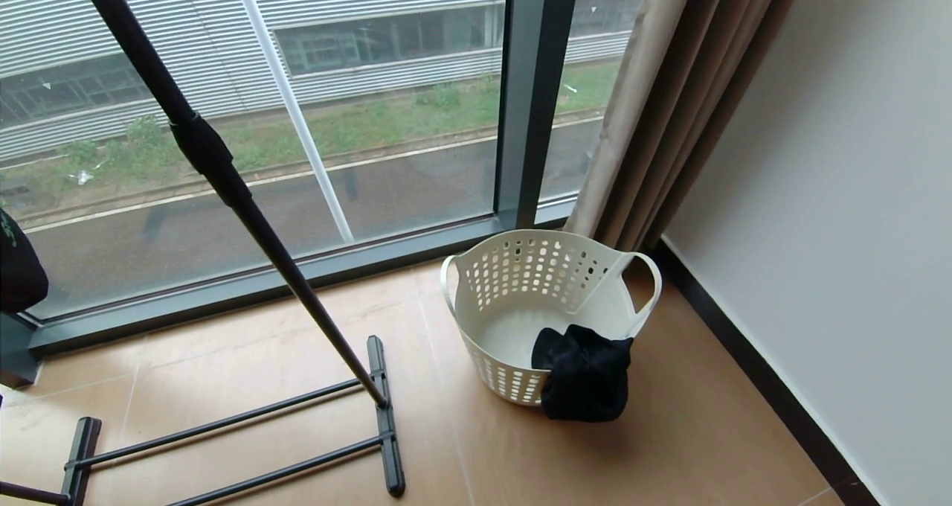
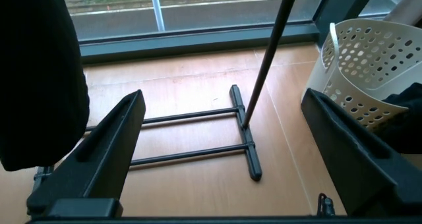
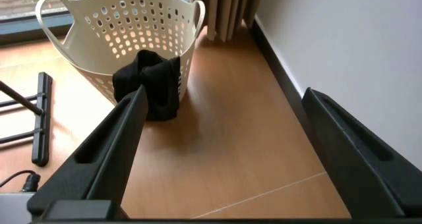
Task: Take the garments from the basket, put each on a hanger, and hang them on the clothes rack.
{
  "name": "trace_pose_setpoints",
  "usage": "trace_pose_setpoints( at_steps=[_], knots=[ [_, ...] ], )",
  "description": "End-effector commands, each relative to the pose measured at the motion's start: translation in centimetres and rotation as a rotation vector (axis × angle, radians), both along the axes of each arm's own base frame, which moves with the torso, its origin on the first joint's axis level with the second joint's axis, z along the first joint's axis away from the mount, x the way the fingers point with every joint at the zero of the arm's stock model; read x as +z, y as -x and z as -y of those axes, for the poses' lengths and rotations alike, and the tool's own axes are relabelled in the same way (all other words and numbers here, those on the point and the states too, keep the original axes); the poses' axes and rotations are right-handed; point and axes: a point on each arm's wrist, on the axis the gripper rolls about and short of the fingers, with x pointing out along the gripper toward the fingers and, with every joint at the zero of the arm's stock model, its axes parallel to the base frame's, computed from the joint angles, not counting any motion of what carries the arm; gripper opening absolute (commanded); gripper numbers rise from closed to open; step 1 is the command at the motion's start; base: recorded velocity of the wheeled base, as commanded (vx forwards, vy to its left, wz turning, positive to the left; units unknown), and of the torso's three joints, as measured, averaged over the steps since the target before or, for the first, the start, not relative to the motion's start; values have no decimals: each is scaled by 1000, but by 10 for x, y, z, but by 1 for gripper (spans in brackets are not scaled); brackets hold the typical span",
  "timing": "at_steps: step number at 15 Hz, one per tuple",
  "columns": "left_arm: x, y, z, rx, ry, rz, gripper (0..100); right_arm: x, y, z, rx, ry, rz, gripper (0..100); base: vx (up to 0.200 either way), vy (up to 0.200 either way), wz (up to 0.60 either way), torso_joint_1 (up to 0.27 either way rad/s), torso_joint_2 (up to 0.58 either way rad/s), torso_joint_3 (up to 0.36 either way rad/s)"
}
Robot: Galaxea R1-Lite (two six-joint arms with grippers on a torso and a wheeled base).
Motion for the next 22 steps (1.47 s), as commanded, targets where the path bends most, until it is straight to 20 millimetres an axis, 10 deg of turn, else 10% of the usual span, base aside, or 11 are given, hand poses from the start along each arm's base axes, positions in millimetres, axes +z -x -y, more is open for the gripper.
trace_pose_setpoints(
  at_steps=[1, 19, 22],
  knots=[
    [0, 0, 0, -1, 1, -2, 100, 0, -2, 0, 1, 1, -29, 100, 0, 0, 0, 7, 7, -198],
    [0, 0, 0, -2, 2, 0, 100, 1, -26, -2, 189, 35, -328, 100, 0, 0, 0, 1, 1, -197],
    [0, 0, 0, -2, 1, -2, 100, 37, -63, -10, 201, 52, -458, 100, 0, 0, 0, 2, 0, -88]
  ],
)
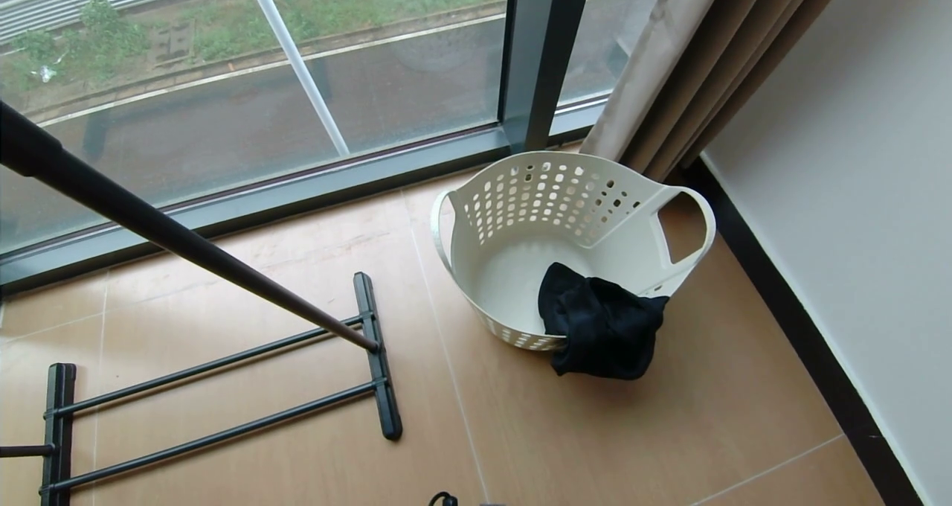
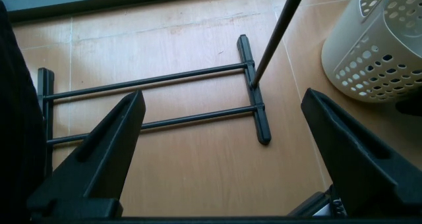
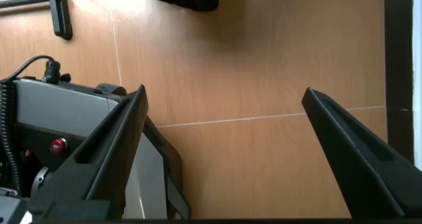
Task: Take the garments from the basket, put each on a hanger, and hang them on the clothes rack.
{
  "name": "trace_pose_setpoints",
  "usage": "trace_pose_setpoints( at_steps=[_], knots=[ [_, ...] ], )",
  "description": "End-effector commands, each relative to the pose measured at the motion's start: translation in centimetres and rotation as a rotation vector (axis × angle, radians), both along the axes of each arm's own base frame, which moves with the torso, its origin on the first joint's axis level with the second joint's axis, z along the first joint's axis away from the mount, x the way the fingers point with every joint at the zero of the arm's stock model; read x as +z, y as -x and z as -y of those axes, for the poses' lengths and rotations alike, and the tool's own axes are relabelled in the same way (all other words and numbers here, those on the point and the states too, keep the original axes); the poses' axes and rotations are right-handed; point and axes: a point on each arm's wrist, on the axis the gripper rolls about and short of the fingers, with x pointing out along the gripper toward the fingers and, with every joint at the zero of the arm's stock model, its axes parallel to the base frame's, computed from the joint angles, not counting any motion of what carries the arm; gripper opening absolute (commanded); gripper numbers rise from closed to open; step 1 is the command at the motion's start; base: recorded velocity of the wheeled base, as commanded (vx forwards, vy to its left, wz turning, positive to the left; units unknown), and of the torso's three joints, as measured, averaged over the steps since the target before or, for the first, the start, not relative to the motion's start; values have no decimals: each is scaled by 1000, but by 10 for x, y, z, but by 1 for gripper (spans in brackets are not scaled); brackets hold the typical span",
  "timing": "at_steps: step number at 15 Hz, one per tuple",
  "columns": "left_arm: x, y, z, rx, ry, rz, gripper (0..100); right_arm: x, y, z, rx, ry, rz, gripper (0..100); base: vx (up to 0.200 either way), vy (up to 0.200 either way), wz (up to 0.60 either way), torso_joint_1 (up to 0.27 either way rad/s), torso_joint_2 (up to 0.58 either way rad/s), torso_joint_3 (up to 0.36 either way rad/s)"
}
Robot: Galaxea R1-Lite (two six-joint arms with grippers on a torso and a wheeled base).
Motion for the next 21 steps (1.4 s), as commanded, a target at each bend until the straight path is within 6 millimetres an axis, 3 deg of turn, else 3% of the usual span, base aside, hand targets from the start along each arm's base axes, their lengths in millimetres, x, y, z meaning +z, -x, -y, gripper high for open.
trace_pose_setpoints(
  at_steps=[1, 6, 7, 10, 15, 18, 21],
  knots=[
    [0, 0, 0, 1, 0, -1, 100, 36, -49, -11, 27, 49, -153, 100, 0, 0, 0, 0, 0, 0],
    [-1, 0, 0, 2, 1, -3, 100, 62, -127, -47, 244, 257, -250, 100, 0, 0, 0, 0, 0, 0],
    [-1, 0, 0, 2, 1, -3, 100, 69, -156, -58, 303, 353, -244, 100, 0, 0, 0, 0, 0, 0],
    [0, 0, 0, 1, 0, -1, 100, 80, -219, -79, 374, 578, -201, 100, 0, 0, 0, 0, 0, 0],
    [0, 0, 0, 1, 0, -1, 100, 60, -309, -108, 357, 793, -222, 100, 0, 0, 0, 0, 0, 0],
    [0, 0, 0, 1, 0, -1, 100, 50, -342, -119, 314, 808, -213, 100, 0, 0, 0, 0, 0, 0],
    [0, 0, 0, 1, 1, -1, 100, 48, -357, -122, 282, 813, -201, 100, 0, 0, 0, 0, 0, 0]
  ],
)
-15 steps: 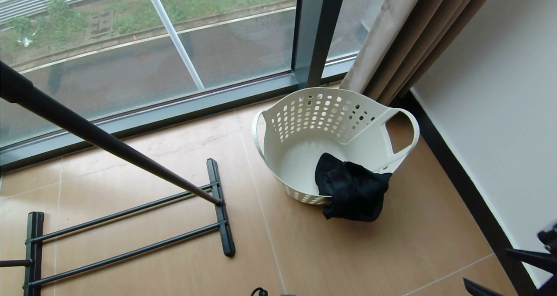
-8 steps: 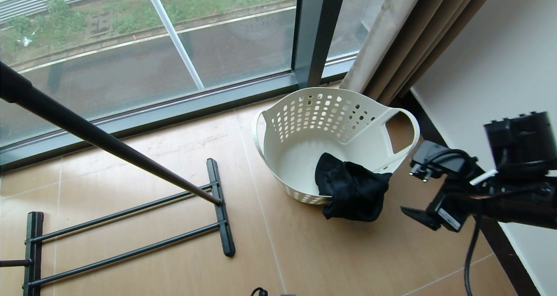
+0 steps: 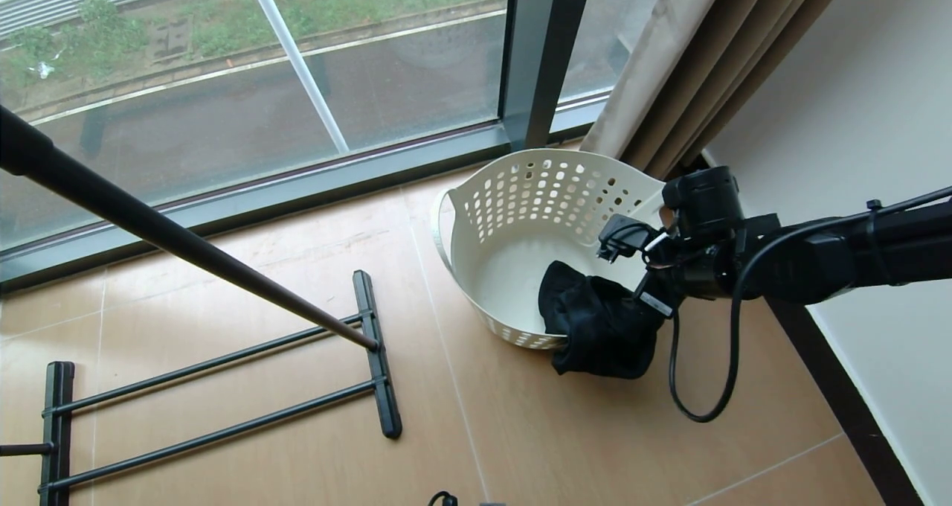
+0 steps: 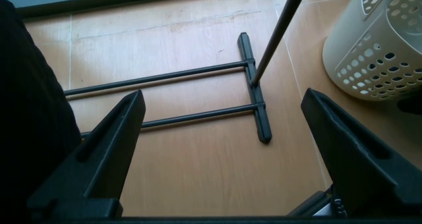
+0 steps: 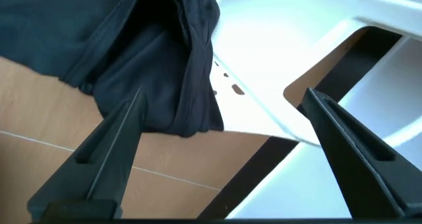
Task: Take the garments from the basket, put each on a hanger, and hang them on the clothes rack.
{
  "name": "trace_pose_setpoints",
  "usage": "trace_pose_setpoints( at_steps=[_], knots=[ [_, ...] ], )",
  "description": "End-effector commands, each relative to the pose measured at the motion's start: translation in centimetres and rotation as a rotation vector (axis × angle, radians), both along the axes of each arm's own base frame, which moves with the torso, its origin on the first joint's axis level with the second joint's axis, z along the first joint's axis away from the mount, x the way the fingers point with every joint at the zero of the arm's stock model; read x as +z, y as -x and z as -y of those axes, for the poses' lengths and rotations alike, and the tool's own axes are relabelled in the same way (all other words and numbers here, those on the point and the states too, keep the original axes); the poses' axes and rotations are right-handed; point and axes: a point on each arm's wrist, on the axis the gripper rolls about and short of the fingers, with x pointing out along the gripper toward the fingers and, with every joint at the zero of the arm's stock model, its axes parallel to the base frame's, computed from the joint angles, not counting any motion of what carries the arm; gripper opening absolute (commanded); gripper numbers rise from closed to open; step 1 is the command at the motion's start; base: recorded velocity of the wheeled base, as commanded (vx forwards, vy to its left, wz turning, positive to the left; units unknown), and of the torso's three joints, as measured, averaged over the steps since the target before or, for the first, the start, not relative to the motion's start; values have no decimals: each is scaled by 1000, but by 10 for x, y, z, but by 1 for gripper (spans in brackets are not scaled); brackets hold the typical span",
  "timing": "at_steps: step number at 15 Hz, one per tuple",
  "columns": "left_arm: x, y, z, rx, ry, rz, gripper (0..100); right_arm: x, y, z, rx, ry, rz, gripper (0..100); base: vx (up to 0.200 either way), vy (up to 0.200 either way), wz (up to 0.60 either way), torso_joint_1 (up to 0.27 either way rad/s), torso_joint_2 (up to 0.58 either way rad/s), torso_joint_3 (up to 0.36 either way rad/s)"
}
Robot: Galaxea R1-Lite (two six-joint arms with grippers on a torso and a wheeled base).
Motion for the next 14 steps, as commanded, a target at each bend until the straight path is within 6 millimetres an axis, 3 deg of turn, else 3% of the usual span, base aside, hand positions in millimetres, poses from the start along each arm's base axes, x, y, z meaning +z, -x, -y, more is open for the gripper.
trace_pose_setpoints(
  at_steps=[1, 14],
  knots=[
    [0, 0, 0, 1, 1, -1, 100, -17, -16, -5, -4, 8, -24, 100, 0, 0, 0, 0, 0, 0],
    [0, 0, 0, 1, 1, -2, 100, -31, -51, -9, -30, -4, -4, 100, 0, 0, 0, 0, 0, 0]
  ],
)
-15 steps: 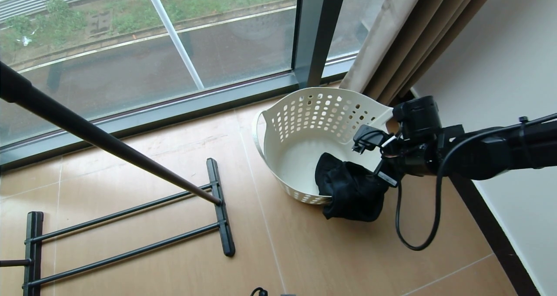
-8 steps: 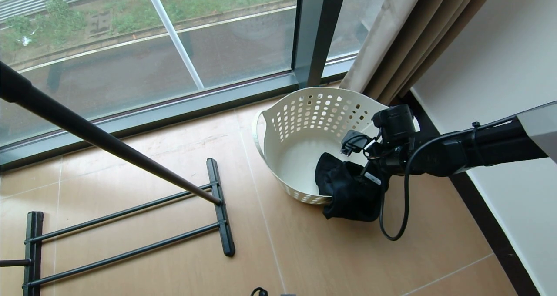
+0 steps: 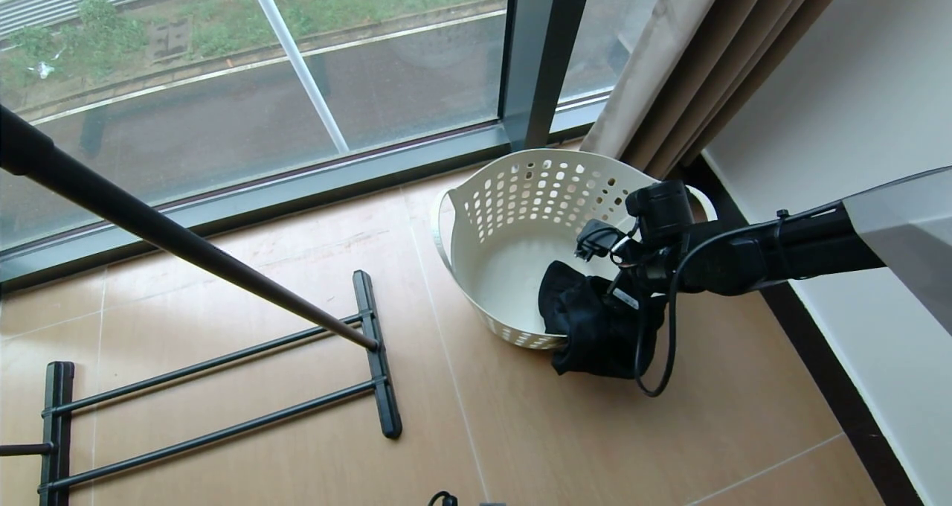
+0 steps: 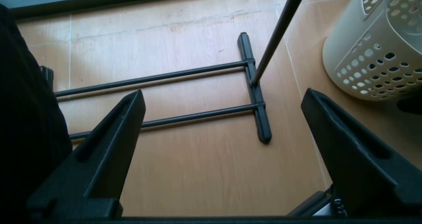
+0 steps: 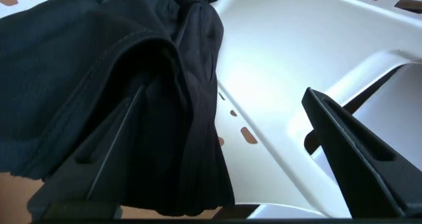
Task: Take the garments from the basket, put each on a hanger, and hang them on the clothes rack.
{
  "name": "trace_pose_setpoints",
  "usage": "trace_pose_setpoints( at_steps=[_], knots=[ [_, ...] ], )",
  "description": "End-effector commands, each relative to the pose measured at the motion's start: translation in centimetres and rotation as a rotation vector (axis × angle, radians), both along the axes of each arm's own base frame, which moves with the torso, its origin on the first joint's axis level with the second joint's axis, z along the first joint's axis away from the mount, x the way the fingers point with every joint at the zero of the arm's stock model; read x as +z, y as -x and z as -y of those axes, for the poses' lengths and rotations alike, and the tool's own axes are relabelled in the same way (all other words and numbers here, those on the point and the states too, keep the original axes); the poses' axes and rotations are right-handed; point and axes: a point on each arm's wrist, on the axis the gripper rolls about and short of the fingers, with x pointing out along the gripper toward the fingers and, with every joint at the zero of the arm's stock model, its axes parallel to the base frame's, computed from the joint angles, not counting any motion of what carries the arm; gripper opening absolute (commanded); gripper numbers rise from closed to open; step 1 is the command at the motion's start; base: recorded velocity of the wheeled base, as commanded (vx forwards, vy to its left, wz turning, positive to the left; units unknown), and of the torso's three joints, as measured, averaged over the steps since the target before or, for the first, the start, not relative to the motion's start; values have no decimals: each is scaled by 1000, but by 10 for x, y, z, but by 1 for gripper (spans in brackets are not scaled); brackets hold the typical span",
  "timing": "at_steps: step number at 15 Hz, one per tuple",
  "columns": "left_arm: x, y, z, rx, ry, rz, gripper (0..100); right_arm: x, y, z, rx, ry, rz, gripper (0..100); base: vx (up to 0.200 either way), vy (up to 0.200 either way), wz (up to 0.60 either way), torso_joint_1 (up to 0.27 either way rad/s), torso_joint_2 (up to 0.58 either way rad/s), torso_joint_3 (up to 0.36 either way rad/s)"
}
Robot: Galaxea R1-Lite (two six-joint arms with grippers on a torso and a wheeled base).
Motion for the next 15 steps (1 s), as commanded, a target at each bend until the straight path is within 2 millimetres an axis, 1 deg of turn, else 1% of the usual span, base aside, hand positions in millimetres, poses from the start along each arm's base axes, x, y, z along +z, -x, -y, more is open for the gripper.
trace_pose_setpoints(
  at_steps=[1, 3, 5, 6, 9, 12, 14, 15],
  knots=[
    [0, 0, 0, 1, -1, -2, 100, -1, -5, 1, -6, -1, 1, 100, 0, 0, 0, 0, 0, 0],
    [0, 0, 0, 1, 1, 0, 100, -6, -7, 0, -9, 0, -7, 100, 0, 0, 0, 0, 0, 0],
    [0, 0, 0, 1, -1, 0, 100, -6, -8, 0, -9, -1, -3, 100, 0, 0, 0, 0, 0, 0],
    [0, 0, 0, 1, 1, 0, 100, -10, -12, -2, -10, -5, -1, 0, 0, 0, 0, 0, 0, 0],
    [0, 0, 0, 1, 1, 0, 100, -15, -21, -5, -24, -29, 8, 0, 0, 0, 0, 0, 0, 0],
    [0, 0, 0, 1, 1, 0, 100, -10, -19, -4, -26, -34, 17, 0, 0, 0, 0, 0, 0, 0],
    [0, 0, 0, 1, 1, 0, 100, 3, -9, -1, -26, -38, 28, 0, 0, 0, 0, 0, 0, 0],
    [0, 0, 0, 1, 1, 0, 100, 16, 4, 2, -23, -43, 41, 0, 0, 0, 0, 0, 0, 0]
  ],
)
